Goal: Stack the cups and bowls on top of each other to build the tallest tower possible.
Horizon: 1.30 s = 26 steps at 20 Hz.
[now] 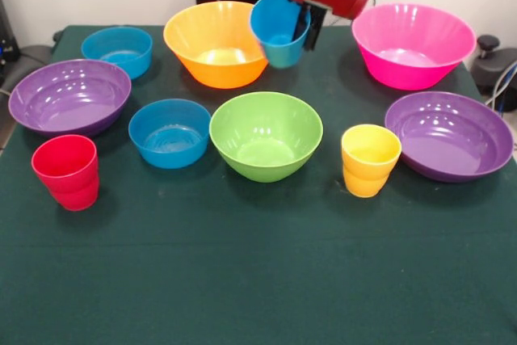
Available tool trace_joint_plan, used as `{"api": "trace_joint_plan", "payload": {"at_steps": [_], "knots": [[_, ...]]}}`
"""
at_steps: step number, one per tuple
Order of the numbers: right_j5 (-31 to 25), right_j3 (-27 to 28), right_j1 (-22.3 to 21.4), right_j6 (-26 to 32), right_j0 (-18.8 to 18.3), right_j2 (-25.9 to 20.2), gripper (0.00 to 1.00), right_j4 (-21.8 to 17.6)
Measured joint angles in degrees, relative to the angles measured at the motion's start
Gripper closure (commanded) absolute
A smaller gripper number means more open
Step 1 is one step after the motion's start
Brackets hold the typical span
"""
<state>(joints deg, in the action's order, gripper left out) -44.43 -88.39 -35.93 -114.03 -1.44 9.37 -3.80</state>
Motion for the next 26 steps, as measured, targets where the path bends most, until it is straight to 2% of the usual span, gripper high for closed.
{"api": "trace_joint_plan", "payload": {"at_steps": [12, 19, 26], "knots": [[5.43, 14.31, 5.29, 0.00, -0.99, 0.04, 1.00, -5.81], [10.23, 17.46, 6.37, 0.00, -1.79, 0.37, 1.00, -8.01], [19.21, 17.06, 6.70, 0.00, -1.79, 1.10, 1.00, -10.85]]}}
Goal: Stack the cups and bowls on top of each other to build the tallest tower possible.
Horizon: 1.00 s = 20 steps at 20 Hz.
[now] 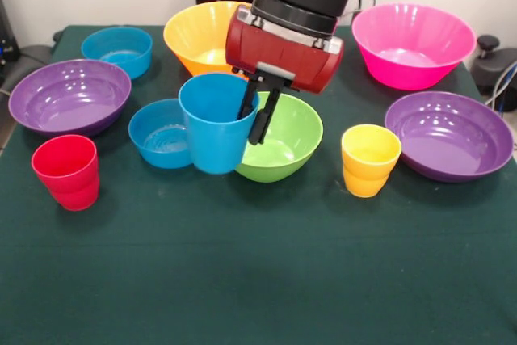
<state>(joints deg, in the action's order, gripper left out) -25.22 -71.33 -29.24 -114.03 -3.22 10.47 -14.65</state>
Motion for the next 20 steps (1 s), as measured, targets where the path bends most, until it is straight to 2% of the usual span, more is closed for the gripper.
{"api": "trace_joint_plan", "payload": {"at_steps": [2, 11, 20], "knots": [[4.51, -0.80, 0.18, 0.00, 0.01, 0.45, 1.00, -0.84], [16.57, -4.73, 2.08, 0.00, 0.01, 1.78, 1.00, -1.73], [21.70, -8.37, 4.61, 0.00, -0.07, 2.77, 1.00, -1.72]]}}
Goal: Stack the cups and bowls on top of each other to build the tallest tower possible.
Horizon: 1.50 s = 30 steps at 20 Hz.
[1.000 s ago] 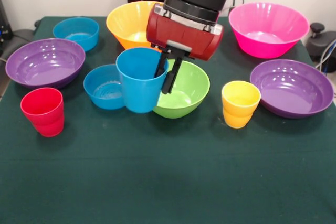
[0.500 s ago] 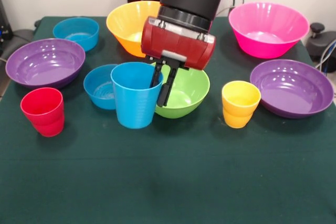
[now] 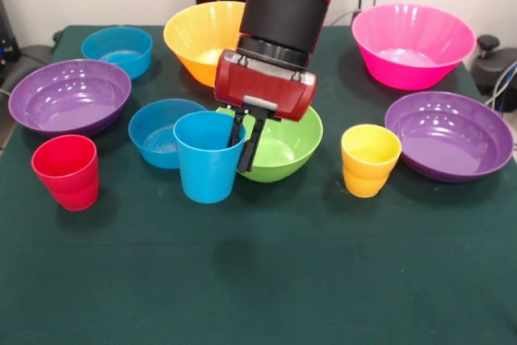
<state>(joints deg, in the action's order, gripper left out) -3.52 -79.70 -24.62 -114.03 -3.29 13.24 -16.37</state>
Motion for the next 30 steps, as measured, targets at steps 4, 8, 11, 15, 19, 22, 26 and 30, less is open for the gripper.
{"api": "trace_joint_plan", "payload": {"at_steps": [4, 8, 11, 15, 19, 22, 26, 30], "knots": [[1.76, -1.68, 1.15, 0.00, 0.00, 0.16, 1.00, 0.01], [2.98, -2.68, 2.05, 0.00, -0.15, 0.16, 1.00, 0.02], [3.31, -2.78, 2.98, 0.00, -0.64, 0.03, 1.00, 0.02], [3.32, -2.65, 4.44, 0.00, -1.83, -0.45, 1.00, 0.04], [3.32, -1.60, 6.42, 0.00, -3.44, -1.64, 1.00, 0.04], [3.16, 0.17, 7.30, 0.00, -4.35, -2.94, 1.00, 0.27], [2.28, 2.23, 7.98, 0.00, -4.42, -3.34, 1.00, 0.93], [2.02, 3.73, 8.57, 0.00, -4.43, -3.67, 1.00, 1.58]]}}
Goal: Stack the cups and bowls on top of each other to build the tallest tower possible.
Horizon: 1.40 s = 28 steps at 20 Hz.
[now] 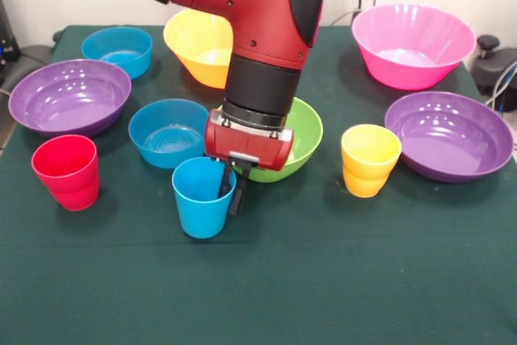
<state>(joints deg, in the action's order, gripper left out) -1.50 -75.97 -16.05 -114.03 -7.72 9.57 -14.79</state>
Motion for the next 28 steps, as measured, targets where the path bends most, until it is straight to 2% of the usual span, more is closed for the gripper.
{"api": "trace_joint_plan", "payload": {"at_steps": [28], "knots": [[-0.59, 1.89, 0.75, 0.00, -0.07, -0.91, 1.00, 1.38]]}}
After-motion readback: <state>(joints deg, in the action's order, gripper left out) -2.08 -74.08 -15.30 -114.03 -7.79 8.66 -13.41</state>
